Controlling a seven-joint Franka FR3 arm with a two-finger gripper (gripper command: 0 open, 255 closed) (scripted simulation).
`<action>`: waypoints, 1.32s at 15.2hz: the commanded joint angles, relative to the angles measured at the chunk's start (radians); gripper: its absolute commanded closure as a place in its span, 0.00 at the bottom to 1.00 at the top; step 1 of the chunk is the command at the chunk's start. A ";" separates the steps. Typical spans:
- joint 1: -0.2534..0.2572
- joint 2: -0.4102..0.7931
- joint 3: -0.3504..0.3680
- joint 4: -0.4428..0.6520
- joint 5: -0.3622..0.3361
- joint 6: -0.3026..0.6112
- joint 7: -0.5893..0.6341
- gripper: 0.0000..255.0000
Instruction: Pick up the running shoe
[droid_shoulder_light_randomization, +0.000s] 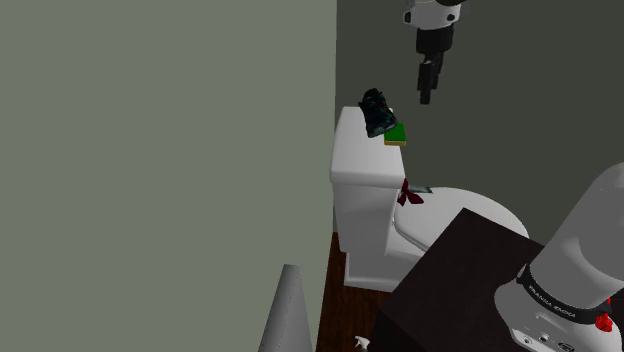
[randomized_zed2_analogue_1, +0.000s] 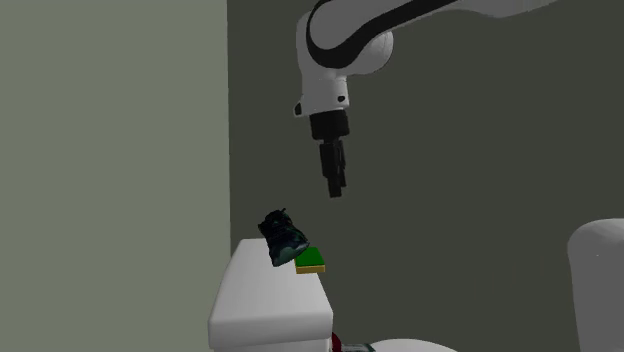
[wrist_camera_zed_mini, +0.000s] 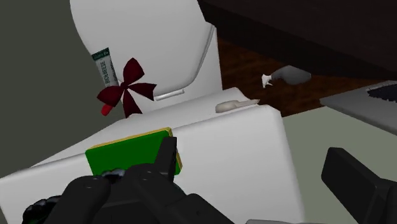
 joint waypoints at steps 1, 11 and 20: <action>-0.002 0.068 -0.005 0.042 -0.032 0.029 -0.026 0.00; -0.020 0.416 -0.032 0.326 -0.166 0.130 -0.156 0.00; -0.035 0.712 -0.046 0.632 -0.250 0.164 -0.252 0.00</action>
